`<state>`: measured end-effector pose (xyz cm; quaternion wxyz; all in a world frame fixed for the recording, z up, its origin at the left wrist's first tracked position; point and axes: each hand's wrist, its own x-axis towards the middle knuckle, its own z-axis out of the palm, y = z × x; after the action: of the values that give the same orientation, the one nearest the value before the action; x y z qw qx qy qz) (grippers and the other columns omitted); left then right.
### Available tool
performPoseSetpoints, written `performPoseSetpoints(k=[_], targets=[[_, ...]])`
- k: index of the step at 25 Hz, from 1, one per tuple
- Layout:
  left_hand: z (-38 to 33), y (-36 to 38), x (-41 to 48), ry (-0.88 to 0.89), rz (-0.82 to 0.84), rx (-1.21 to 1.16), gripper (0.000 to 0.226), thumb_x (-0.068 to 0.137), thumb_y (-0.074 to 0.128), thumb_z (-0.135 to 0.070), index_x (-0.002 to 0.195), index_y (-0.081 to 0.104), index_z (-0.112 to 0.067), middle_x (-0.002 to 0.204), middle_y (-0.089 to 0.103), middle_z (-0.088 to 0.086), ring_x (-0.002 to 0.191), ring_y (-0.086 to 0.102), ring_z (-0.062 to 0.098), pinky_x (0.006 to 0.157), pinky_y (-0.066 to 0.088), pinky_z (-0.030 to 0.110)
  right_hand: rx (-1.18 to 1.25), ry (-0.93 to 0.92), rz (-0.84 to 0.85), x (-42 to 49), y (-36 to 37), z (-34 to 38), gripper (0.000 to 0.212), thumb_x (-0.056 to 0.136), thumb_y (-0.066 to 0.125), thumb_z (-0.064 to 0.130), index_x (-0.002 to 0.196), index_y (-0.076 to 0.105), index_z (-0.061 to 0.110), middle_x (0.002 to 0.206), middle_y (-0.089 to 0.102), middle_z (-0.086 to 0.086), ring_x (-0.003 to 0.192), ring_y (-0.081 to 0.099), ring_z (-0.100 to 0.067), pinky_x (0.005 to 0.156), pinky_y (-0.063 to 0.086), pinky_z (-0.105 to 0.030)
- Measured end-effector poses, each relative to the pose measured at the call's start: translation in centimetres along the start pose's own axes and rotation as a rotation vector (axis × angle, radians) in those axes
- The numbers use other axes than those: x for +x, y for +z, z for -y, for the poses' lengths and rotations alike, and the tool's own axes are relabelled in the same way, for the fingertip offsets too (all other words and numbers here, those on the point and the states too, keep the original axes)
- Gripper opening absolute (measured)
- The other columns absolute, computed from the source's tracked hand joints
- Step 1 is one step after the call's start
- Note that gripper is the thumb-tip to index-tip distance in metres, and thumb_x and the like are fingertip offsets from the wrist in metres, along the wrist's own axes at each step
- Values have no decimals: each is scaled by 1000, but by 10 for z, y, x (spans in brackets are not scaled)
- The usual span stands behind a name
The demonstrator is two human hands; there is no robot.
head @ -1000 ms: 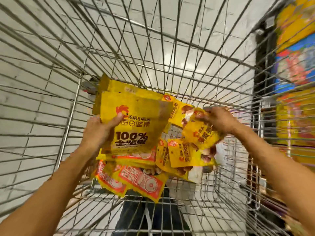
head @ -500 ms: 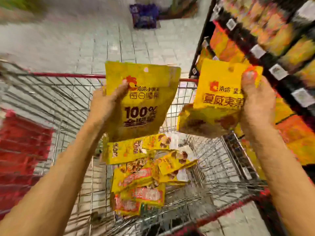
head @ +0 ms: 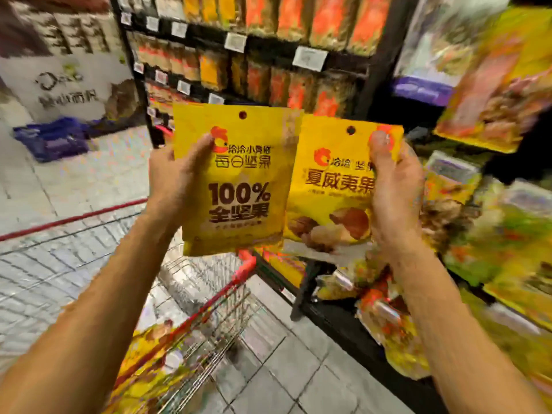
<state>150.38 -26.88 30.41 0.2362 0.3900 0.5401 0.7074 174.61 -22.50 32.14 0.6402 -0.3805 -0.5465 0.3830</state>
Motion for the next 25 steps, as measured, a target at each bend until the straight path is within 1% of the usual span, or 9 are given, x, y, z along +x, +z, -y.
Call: performPoseSetpoints(k=[2,4,7,9,11,13,17,20,25], targets=[[-7,62,-15,5,49,-24,19,77,70,-38,80,70,-20,81,73,-7,77,67,13,77,55,37,-78,-68,-78,8,-64,15,19,95,51,28,77,55,24,80,58,-2,76,53,-10,69,43,-28],[-14,116,-29,15,106,-8,27,73,70,-48,79,70,-21,83,72,-7,77,67,10,77,53,34,-93,-111,-135,16,-119,30,17,95,51,26,79,58,24,76,62,6,72,57,-3,65,46,-21],[-21,197,-49,26,268,-77,12,79,69,-42,71,73,-34,71,72,-16,67,68,0,67,56,25,-56,-80,-243,20,-188,45,14,93,53,25,82,61,23,68,67,10,64,62,-1,58,50,-17],[-24,250,-63,31,380,-87,15,81,67,-39,69,73,-34,67,71,-19,63,67,-1,65,54,26,-65,-72,-315,21,-230,50,15,93,53,25,82,63,23,68,69,9,63,64,-4,56,51,-20],[-28,295,-70,30,456,-96,17,82,67,-38,67,74,-36,64,71,-17,60,67,0,58,55,21,-87,-62,-357,23,-263,55,16,93,53,28,84,66,24,73,71,6,66,67,-9,57,53,-22],[-29,328,-70,3,501,-142,20,81,67,-36,63,73,-33,62,71,-13,57,67,3,51,54,19,-93,-55,-367,26,-286,59,17,91,54,32,84,69,27,76,73,4,68,69,-12,55,53,-23],[-28,388,-62,-6,619,-200,19,81,68,-36,64,74,-31,63,72,-9,58,69,7,49,51,19,-100,-77,-415,47,-315,60,19,90,56,31,80,72,30,72,73,3,63,70,-11,52,52,-20],[-29,434,-62,2,720,-238,19,83,68,-30,66,72,-22,65,73,-8,60,70,8,50,52,19,-90,-97,-477,63,-328,58,20,90,56,29,80,72,28,72,73,2,63,70,-12,52,53,-22],[-71,523,-90,47,911,-340,19,87,63,-29,70,68,-22,67,73,-7,64,70,9,53,53,20,-82,-149,-617,81,-359,73,14,80,60,37,78,73,32,75,74,3,67,71,-13,56,57,-27]])
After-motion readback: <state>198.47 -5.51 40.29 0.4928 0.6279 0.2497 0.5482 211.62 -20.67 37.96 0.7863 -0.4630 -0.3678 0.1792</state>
